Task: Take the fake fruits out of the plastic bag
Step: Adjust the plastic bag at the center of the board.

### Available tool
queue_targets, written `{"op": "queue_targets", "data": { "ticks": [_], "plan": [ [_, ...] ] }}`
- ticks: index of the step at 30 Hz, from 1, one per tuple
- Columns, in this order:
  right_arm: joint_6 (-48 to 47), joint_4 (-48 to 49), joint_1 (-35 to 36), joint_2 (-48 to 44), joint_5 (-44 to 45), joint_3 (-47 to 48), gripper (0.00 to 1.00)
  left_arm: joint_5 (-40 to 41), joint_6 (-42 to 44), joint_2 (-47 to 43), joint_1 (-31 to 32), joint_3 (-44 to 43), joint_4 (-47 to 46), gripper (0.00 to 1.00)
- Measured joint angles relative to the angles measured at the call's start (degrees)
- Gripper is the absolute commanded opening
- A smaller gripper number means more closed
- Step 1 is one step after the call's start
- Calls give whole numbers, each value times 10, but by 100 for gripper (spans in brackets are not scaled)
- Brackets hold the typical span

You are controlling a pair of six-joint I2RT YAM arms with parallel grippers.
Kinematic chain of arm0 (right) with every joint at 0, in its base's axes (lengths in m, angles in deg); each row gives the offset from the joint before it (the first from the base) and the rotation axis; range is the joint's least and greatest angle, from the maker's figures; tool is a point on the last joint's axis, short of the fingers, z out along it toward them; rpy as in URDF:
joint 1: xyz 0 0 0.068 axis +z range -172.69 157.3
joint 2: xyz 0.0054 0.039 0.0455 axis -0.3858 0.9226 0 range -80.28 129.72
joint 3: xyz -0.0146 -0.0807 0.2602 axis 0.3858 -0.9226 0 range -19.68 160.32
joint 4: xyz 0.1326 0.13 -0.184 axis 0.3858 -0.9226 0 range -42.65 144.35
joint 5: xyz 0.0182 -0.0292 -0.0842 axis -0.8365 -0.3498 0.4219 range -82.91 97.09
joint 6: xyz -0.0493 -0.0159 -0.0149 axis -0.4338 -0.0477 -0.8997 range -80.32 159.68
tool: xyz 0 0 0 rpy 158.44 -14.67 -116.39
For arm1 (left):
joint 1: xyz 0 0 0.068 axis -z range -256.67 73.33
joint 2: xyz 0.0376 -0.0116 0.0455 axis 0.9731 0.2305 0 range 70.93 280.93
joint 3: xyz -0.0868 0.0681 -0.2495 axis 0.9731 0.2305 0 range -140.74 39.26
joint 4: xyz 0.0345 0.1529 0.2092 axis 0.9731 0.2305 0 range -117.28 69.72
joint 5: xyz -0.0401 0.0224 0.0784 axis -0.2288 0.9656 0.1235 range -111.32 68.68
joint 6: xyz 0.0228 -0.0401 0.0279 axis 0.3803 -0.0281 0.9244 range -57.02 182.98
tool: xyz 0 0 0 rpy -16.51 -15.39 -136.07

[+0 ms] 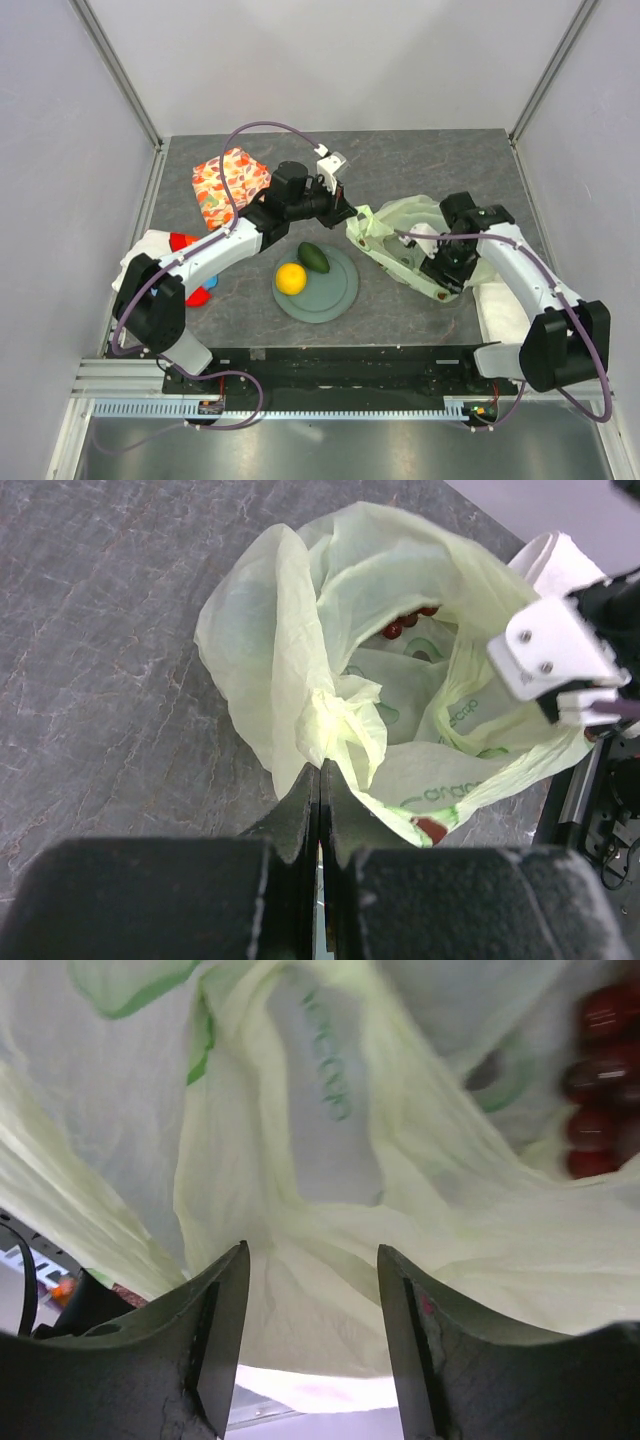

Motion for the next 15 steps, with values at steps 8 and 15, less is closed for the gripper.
{"op": "queue_targets", "data": {
  "ticks": [8, 15],
  "plan": [
    [-5, -29, 0, 40, -31, 258, 60, -21, 3, 0, 1, 0, -5, 2],
    [9, 5, 0, 116, -108, 278, 40, -28, 3, 0, 5, 0, -5, 1]
  ]
}}
